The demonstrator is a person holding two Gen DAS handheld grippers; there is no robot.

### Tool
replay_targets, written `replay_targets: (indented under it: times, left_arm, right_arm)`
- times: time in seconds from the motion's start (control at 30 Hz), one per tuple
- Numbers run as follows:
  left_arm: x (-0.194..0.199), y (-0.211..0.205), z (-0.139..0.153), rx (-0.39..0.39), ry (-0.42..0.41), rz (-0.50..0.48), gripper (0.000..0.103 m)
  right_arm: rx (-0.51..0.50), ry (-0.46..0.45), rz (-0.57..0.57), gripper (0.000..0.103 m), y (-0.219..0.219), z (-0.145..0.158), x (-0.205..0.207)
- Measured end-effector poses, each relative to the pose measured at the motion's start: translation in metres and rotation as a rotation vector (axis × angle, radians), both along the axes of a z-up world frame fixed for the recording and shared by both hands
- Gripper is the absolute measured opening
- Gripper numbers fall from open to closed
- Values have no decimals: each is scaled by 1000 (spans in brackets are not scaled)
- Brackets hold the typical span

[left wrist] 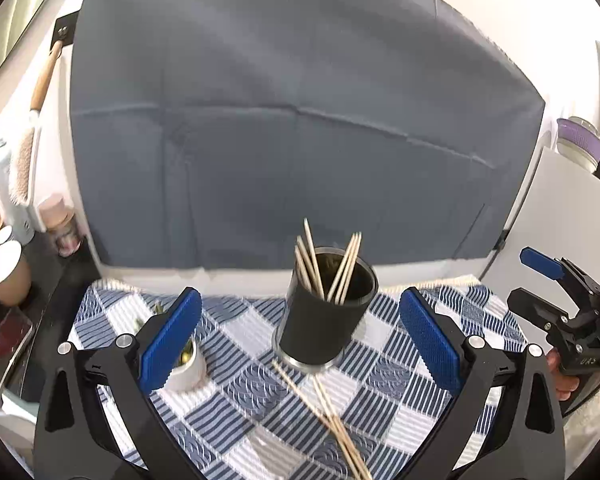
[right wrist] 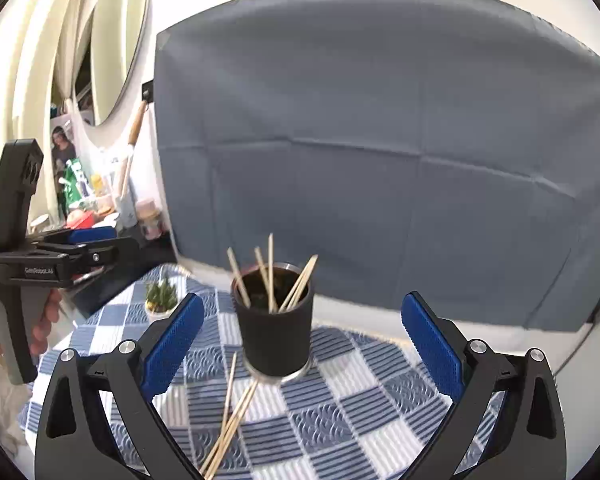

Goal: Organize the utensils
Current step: 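Move both open tools back down toward the remaining loose sticks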

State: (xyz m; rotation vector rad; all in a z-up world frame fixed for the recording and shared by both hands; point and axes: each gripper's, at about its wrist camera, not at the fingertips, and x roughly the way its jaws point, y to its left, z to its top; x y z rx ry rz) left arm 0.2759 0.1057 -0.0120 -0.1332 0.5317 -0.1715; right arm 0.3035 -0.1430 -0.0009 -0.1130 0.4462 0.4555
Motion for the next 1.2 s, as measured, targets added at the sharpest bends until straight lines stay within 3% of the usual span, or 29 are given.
replay_targets:
  times: [0.27,0.47,0.63,0.93,1.2]
  left_arm:
    - [-31,-1,-37,-8,87,9,97]
    - [-36,1,-70,-13,166,24,97]
    - [-31,3,-97,-37,241,39,97]
    - [-7,-5,-141,-31,361,28,97]
    - [24,-18,-166,-22,437,15,97]
  right_arm:
    - [-32,115,36,95,3,-42,-30]
    - [-42,282,64,95,12,-86,-33]
    - [-83,436,85,95,22,-133,-34]
    - [-221,595,79,95,42,-207,-41]
    - [-341,584,74,95,58,-229,-45]
